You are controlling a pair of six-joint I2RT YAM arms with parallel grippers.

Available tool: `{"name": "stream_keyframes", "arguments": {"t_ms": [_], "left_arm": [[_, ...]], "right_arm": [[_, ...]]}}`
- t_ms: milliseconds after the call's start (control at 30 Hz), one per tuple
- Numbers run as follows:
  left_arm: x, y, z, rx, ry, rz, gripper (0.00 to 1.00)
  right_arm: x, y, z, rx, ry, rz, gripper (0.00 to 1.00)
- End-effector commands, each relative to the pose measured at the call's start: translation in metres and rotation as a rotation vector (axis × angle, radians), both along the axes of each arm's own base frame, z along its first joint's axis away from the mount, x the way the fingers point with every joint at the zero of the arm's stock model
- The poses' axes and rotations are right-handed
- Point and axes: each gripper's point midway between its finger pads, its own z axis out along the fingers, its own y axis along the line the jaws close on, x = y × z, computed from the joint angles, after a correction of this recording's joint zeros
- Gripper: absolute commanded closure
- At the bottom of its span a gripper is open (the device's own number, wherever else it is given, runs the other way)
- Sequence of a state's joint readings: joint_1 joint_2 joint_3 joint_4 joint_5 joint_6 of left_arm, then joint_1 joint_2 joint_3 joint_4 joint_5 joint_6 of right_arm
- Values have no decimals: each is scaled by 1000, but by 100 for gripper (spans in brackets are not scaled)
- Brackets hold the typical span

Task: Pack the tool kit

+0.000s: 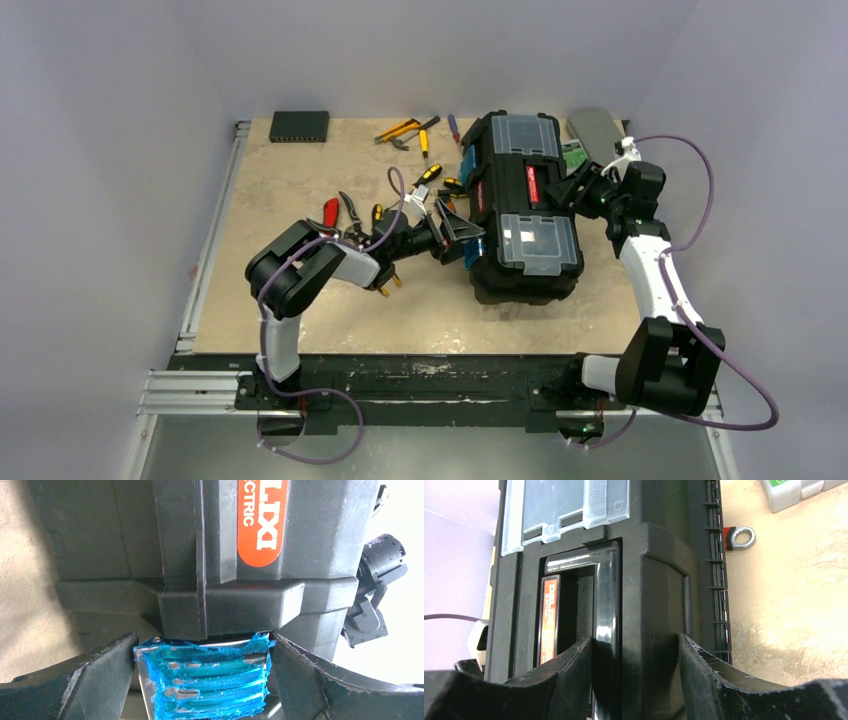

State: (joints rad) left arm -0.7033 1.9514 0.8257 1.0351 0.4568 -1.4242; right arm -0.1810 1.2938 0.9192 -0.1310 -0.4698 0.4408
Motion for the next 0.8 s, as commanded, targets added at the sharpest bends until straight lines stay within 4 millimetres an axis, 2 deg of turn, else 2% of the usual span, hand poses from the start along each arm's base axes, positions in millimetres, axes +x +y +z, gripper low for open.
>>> {"name": "stream_keyframes", "arguments": {"t_ms": [0,433,633,767], "left_arm": [[-8,-21,25,-104,-31,-62,0],[-10,-26,29,-140,-23,-83,0],[-16,-25,43,-183,-24,-105,12],[-24,-21,56,-187,-47,-116,3]], "right_arm": [[-32,-4,-87,29,323,-73,100],[-34,-5,-93,30,334,-83,100],[-34,-5,-91,27,331,-85,100],[-34,-5,-90,27,329,-85,100]]}}
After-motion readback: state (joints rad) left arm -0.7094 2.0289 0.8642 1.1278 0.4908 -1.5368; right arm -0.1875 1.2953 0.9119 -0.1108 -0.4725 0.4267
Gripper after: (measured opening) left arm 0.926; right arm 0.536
